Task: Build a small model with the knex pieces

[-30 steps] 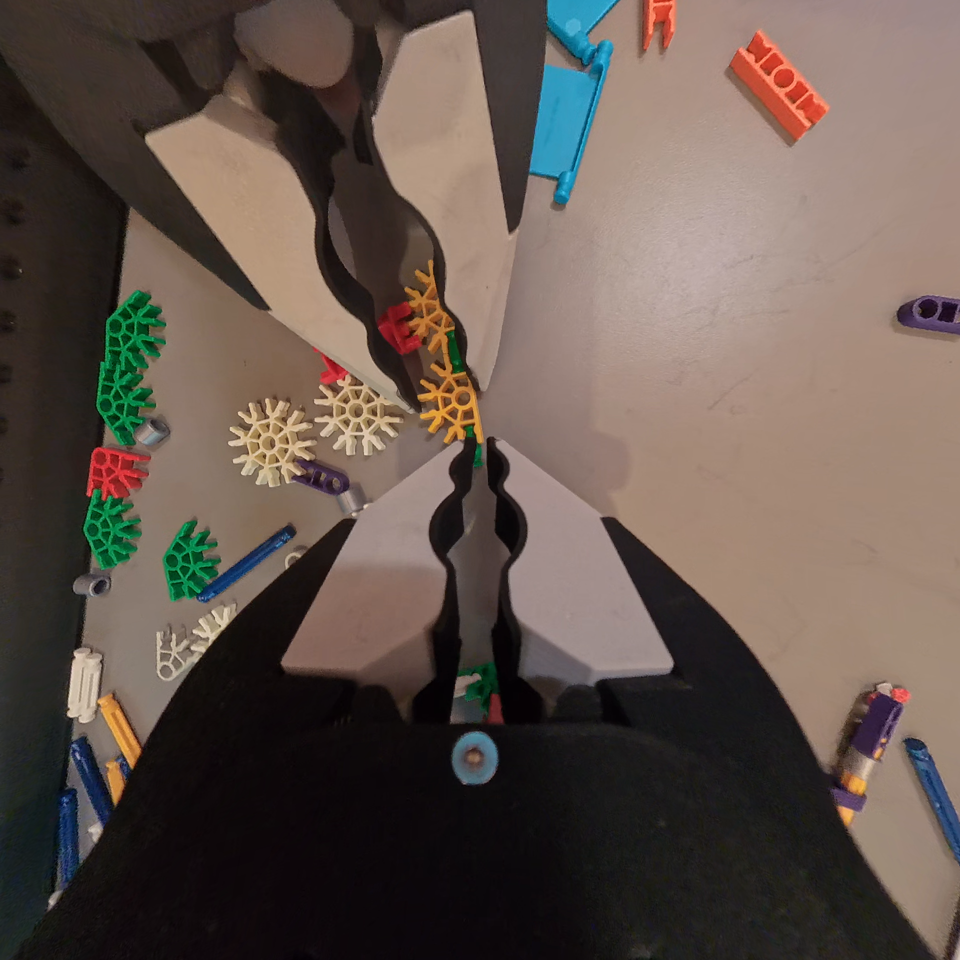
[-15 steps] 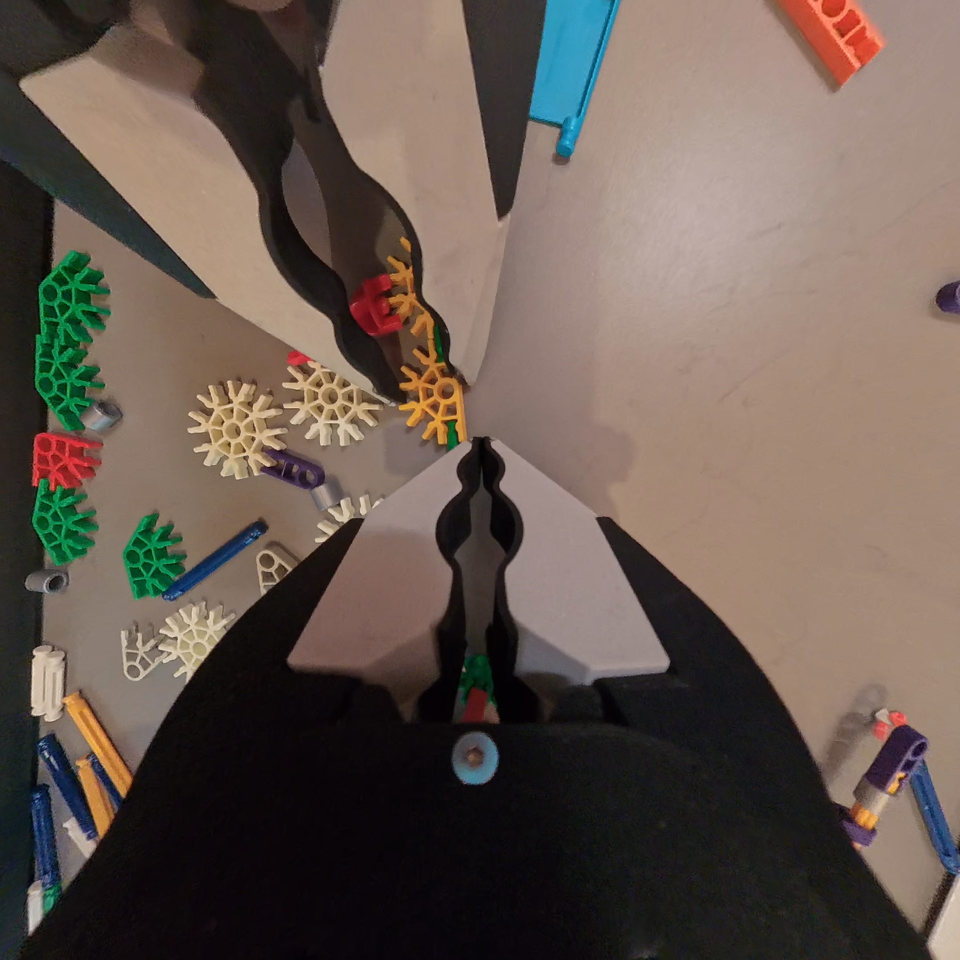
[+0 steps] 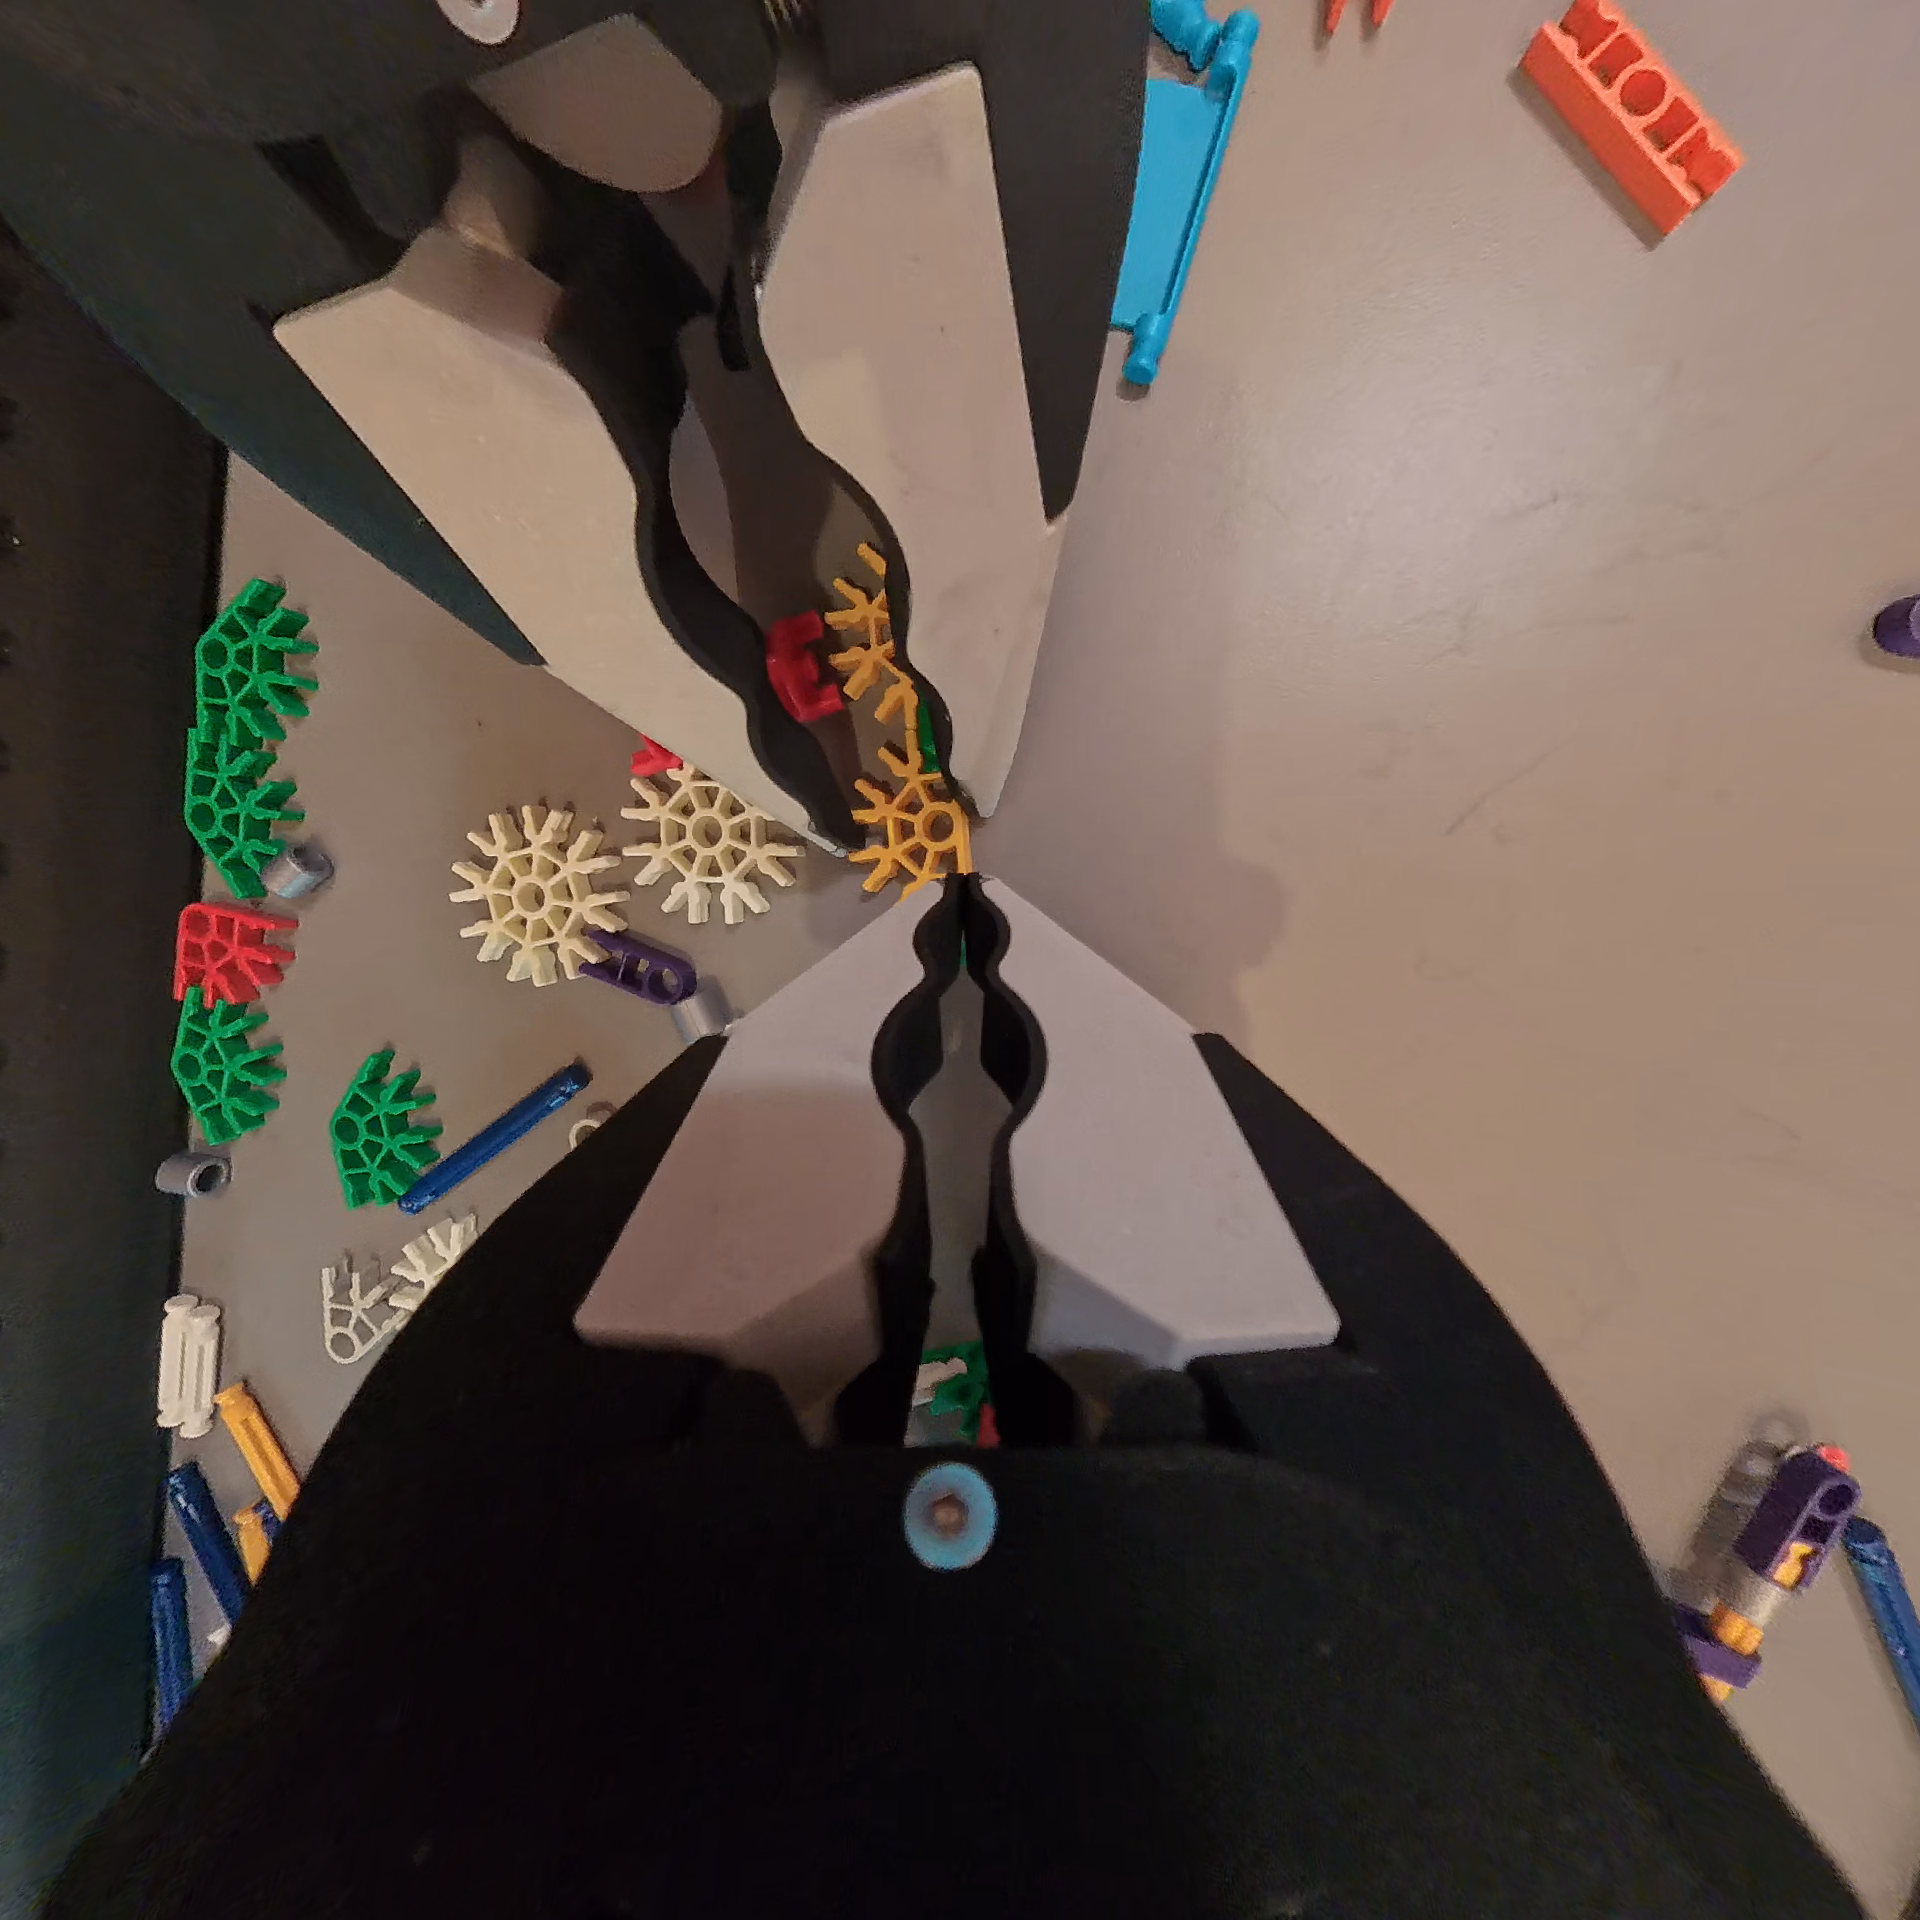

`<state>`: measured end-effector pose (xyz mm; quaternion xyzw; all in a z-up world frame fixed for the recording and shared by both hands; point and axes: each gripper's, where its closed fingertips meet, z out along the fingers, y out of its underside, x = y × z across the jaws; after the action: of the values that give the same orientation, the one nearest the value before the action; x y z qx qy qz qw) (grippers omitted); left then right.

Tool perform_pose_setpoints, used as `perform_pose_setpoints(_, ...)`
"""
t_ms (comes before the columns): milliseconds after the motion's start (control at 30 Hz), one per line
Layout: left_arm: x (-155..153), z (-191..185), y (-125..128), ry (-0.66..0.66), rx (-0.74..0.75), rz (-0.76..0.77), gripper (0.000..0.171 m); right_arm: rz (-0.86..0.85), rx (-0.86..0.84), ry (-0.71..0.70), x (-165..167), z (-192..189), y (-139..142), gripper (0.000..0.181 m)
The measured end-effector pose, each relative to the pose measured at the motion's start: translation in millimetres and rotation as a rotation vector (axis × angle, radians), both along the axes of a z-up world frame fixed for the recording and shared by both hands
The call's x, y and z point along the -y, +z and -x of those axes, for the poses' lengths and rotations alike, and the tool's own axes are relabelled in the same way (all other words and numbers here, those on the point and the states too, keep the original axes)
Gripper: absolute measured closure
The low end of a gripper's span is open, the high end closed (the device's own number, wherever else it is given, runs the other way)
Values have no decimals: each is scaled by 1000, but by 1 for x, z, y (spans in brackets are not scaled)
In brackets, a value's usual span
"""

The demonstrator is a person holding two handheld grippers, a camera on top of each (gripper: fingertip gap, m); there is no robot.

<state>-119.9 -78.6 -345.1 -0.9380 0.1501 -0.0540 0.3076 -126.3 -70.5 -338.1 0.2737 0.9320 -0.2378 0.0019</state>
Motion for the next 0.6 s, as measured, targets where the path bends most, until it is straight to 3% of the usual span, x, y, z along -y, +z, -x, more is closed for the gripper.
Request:
perform_pose_setpoints(467,-4,2,0,30,30,-95,153,-11,46,-43,-3,4,-4,181)
perform_pose_setpoints(600,-9,13,1,109,26,-116,153,58,5,-136,-19,10,30,181)
